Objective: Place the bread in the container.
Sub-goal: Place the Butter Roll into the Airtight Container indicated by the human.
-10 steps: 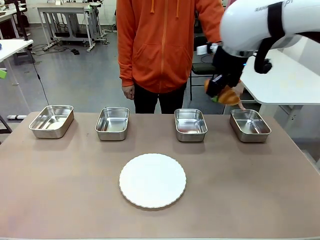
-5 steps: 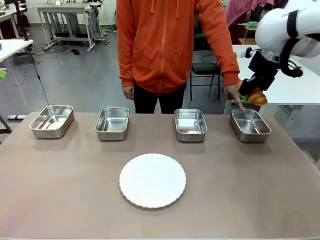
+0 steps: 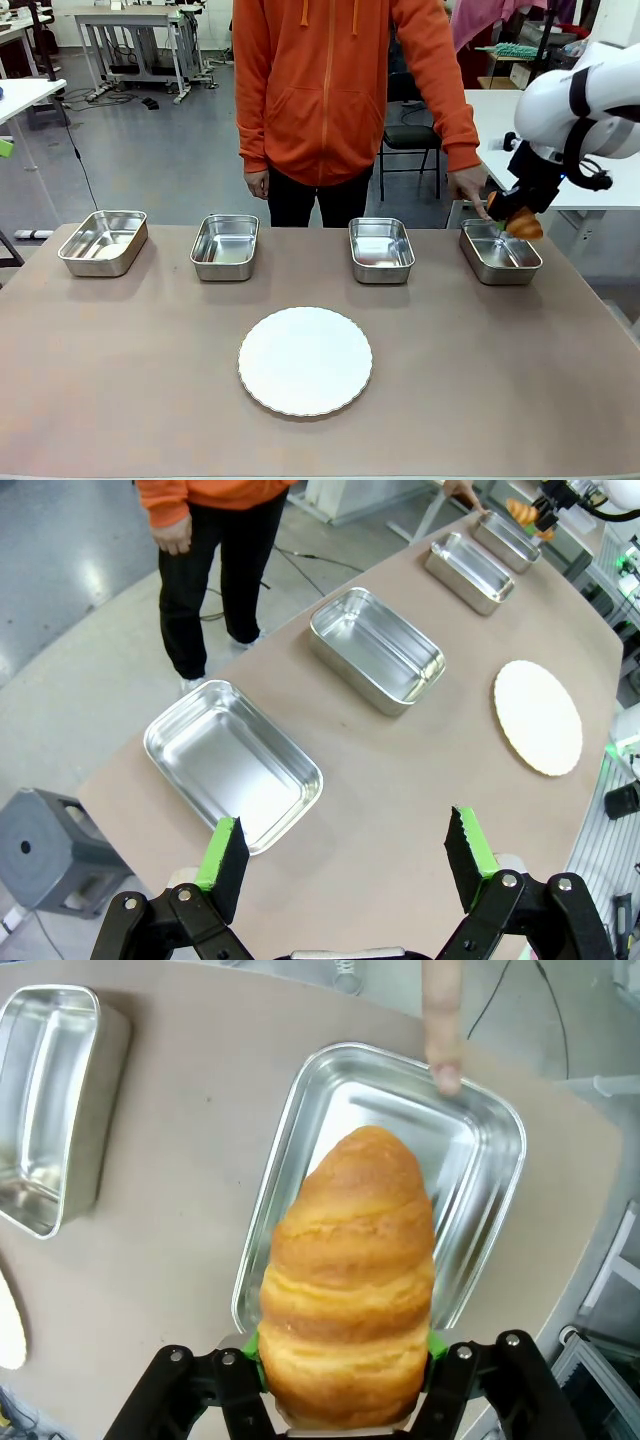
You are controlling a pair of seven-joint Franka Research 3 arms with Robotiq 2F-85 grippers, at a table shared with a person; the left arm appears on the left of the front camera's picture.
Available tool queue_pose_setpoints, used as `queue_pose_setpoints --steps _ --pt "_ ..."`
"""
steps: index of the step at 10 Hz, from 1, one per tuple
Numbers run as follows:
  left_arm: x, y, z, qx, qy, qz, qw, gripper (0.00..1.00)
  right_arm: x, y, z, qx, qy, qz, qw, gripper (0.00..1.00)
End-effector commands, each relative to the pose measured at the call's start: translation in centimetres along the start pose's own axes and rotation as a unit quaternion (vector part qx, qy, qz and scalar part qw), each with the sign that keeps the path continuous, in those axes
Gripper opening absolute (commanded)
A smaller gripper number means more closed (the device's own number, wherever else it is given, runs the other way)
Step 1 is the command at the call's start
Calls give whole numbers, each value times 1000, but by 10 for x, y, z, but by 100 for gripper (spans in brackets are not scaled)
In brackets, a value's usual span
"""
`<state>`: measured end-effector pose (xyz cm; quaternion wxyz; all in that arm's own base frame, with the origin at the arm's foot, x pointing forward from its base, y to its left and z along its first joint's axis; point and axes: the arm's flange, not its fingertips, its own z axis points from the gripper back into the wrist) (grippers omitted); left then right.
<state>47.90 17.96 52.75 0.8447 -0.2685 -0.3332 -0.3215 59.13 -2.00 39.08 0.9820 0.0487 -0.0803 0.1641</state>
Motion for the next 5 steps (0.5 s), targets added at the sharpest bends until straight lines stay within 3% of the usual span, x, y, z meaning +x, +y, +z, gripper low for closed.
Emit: queue_pose_setpoints --steps 1,4,5 --pt "1 -1 1 0 -1 -2 1000 100 -5 1 -10 18 -12 14 1000 41" --pt "1 -1 1 0 -1 -2 1000 100 -3 -1 -22 17 -10 6 1000 41" --pt "1 -1 1 0 -1 -2 1000 100 -3 -4 -21 4 -28 2 1000 96"
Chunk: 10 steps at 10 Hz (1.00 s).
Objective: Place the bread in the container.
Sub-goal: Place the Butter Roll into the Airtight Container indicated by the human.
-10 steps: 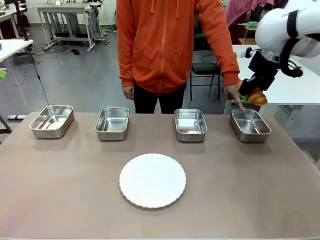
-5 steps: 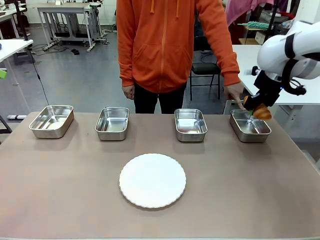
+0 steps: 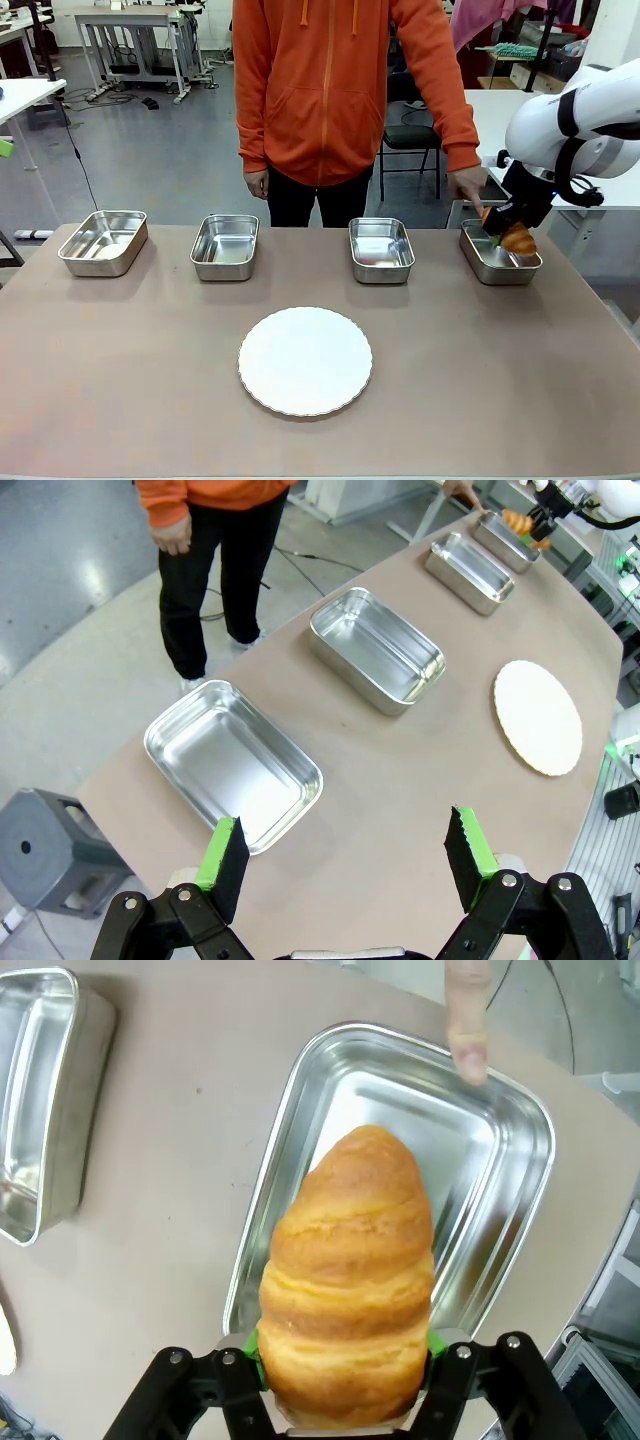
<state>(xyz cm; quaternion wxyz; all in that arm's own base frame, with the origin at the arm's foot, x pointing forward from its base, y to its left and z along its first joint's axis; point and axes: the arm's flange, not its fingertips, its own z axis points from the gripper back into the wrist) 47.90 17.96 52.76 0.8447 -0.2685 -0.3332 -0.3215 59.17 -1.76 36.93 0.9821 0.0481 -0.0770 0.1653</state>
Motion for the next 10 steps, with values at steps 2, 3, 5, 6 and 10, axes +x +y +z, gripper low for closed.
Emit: queue_pose_setpoints --steps 2,3,5,6,10 --pt "1 -1 1 0 -1 -2 1000 100 0 -4 0 11 -47 -3 999 100" --pt "1 -1 1 0 -1 -2 1000 100 0 -3 2 13 -52 -3 999 100" --pt "1 -1 1 0 -1 -2 1000 100 -2 -3 7 8 -53 -6 999 100" --pt "1 -1 1 0 -1 -2 1000 100 -4 -5 10 7 -46 -5 999 100" --pt "1 -1 1 0 -1 -2 1000 100 5 -3 8 -3 -35 -14 999 100"
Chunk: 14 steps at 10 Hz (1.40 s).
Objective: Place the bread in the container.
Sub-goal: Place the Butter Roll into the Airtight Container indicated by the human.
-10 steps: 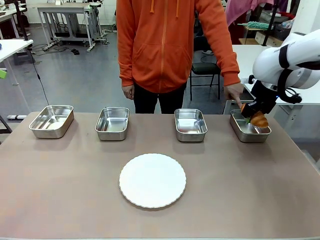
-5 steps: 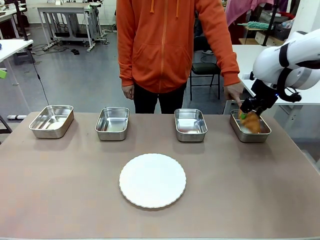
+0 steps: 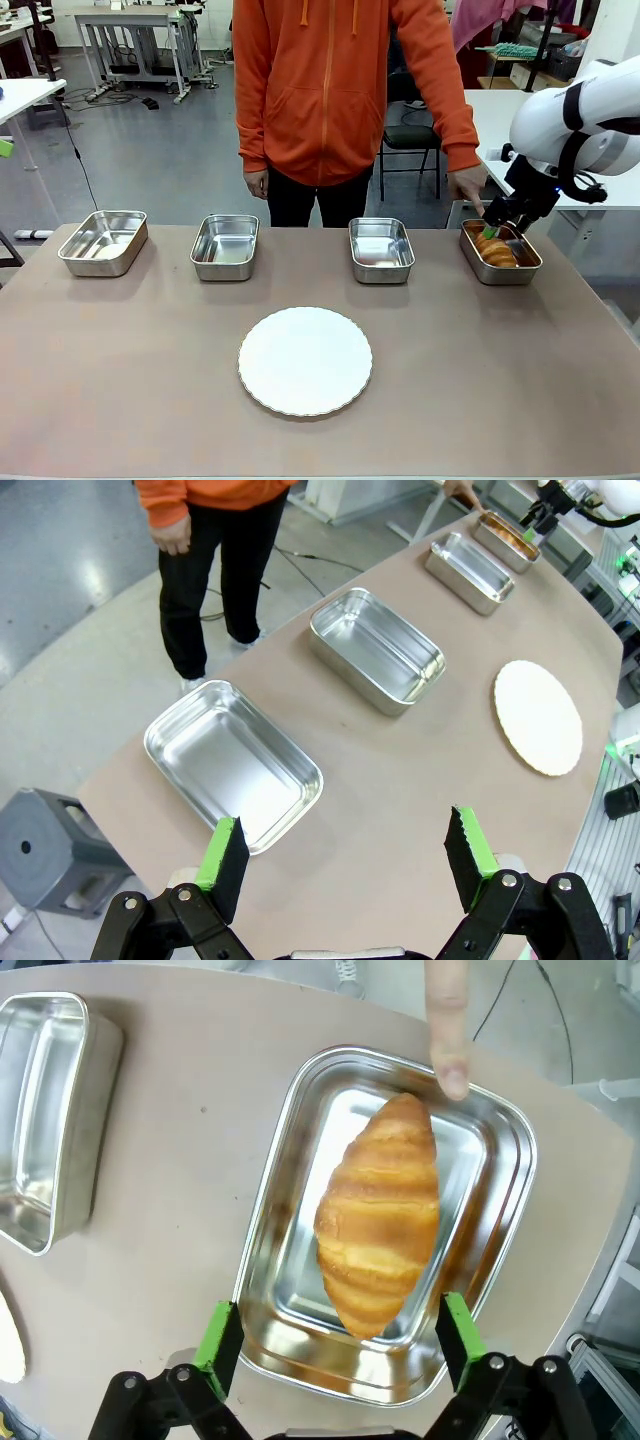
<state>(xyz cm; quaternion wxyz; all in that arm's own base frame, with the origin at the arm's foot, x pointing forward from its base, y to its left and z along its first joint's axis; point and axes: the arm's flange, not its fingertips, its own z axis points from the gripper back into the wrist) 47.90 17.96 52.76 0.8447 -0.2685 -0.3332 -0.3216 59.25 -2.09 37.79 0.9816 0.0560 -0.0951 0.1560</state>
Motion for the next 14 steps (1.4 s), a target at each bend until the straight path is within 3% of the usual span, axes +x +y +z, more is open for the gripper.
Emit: queue_pose_setpoints --steps 1,6,8,10,14 --pt "1 -1 1 0 -1 -2 1000 100 3 0 -1 -7 -16 -5 1000 100" --pt "1 -1 1 0 -1 -2 1000 100 1 -1 0 -4 -6 0 1000 100" --pt "1 -1 1 0 -1 -2 1000 100 -36 34 31 -17 -87 -13 996 100" --pt "1 -1 1 0 -1 -2 1000 100 -83 69 58 -38 -135 -27 990 100" --pt "1 -1 1 0 -1 -2 1000 100 -142 122 53 -43 -141 -34 988 100"
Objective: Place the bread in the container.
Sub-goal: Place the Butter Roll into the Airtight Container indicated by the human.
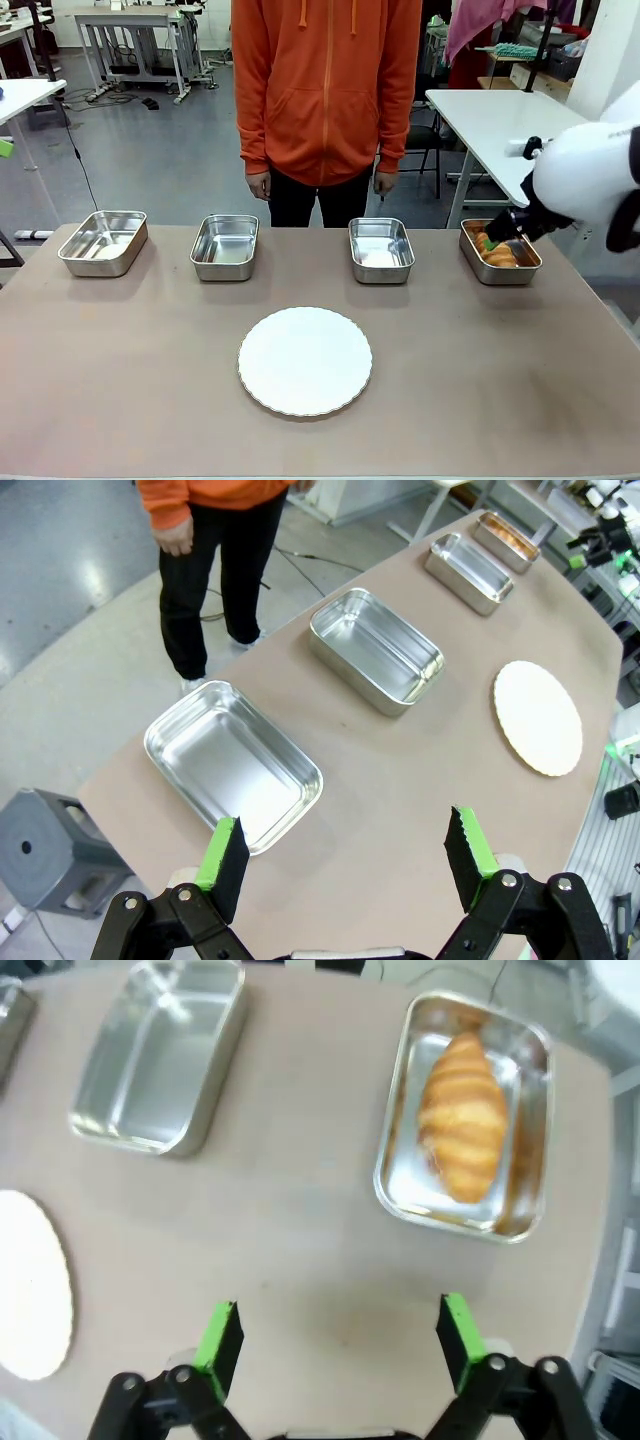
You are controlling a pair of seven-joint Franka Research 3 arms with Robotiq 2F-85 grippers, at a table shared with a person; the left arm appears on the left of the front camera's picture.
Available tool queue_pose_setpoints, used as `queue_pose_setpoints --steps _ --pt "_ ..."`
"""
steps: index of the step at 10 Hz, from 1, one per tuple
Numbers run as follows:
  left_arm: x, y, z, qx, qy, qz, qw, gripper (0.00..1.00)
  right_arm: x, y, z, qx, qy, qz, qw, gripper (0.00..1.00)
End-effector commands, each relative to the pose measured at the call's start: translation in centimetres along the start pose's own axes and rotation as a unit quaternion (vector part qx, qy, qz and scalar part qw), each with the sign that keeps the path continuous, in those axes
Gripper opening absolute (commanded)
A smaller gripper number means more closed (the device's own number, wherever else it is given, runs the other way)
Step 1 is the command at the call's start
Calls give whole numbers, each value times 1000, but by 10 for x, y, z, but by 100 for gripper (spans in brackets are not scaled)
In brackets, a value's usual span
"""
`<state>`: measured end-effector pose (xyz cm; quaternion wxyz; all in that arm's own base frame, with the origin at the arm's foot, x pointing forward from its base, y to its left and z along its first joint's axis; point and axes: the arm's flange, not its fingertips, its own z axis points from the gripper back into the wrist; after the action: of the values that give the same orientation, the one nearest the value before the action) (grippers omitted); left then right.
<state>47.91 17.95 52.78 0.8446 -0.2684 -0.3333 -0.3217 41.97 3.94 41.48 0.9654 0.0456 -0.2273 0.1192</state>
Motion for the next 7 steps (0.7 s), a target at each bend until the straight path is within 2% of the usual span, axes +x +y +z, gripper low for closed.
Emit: queue_pose_setpoints --steps 1,2,3,4,7 --pt "1 0 1 0 -1 -2 1000 100 -16 12 -4 -11 -7 -12 1000 100" --pt "1 0 1 0 -1 -2 1000 100 -21 15 -6 -9 -7 -13 1000 100" --pt "1 0 1 0 -1 -2 1000 100 -19 12 -9 -7 20 -4 1000 100" --pt "1 0 1 0 -1 -2 1000 100 -2 11 -3 0 2 -4 1000 100" --pt "1 0 1 0 -1 -2 1000 100 -2 11 -3 0 2 -4 1000 100"
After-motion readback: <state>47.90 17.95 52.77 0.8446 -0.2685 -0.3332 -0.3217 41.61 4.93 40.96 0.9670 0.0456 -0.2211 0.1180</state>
